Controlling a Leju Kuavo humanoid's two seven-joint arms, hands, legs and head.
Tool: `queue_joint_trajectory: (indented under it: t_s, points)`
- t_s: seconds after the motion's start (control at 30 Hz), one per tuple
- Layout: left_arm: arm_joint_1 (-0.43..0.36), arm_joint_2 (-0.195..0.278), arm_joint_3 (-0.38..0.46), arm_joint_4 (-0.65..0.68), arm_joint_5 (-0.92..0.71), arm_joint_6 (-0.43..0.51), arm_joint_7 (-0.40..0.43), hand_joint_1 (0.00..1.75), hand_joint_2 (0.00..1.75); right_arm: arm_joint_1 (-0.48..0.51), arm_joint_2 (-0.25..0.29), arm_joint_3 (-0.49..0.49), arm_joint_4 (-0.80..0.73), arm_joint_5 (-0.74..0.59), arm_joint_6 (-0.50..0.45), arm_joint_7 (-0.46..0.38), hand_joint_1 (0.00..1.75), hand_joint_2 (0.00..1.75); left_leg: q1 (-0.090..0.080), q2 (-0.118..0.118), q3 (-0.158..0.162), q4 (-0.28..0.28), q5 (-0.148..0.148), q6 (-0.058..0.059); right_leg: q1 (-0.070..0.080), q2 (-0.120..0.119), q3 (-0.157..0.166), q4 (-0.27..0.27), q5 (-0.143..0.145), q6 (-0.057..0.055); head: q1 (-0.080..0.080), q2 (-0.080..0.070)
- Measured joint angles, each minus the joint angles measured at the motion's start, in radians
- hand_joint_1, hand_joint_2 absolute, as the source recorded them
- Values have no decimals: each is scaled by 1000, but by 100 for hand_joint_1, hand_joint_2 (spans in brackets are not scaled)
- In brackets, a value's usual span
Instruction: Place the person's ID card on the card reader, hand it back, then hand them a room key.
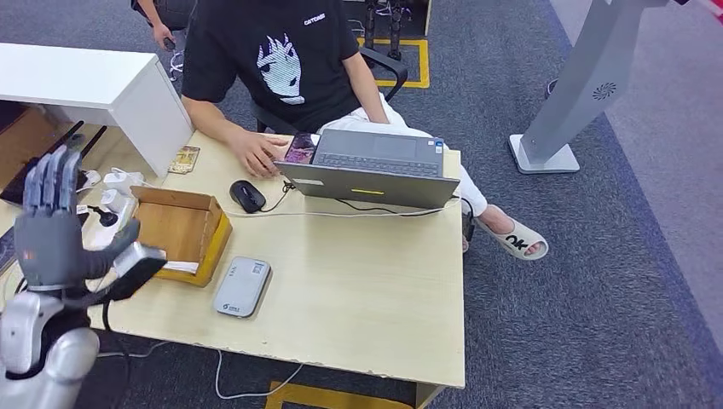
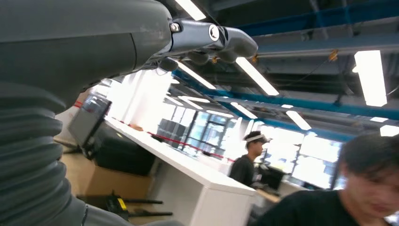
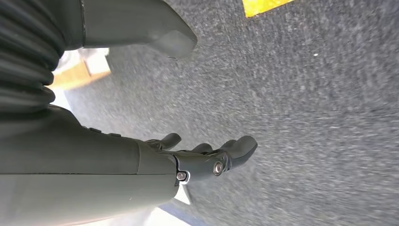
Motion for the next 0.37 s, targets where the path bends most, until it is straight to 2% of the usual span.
queue_joint_trajectory:
  t_s: [0.07,0.17,0.23,0.33,0.37]
  points:
    - [124,-44,28,-81,9,38,-47,0,175,5,1,-8,0,-3,-3,1,0,175,0,0,-1,0,-1,1,0,-1,0,0,-2,2,0,0]
    - [255,-113,70,-177,56,54,-95,0,175,6,3,-15,0,-4,-9,-1,0,175,-1,-3,-2,0,-2,3,0,-4,1,0,-3,3,1,0]
    - [341,-198,112,-243,135,54,-181,0,175,8,4,-19,0,-4,-18,-7,0,175,-1,-3,-3,0,-3,3,0,-4,1,-1,-3,3,1,0]
    - [436,-367,216,-325,274,43,-353,0,175,14,7,-22,0,7,-31,-17,0,175,-2,-4,-3,0,-3,5,-1,-6,1,-1,-3,4,2,0]
    - [447,-395,237,-336,294,41,-378,0,175,15,7,-22,0,9,-32,-19,0,175,-2,-5,-3,0,-3,5,-1,-7,1,-1,-3,4,2,0]
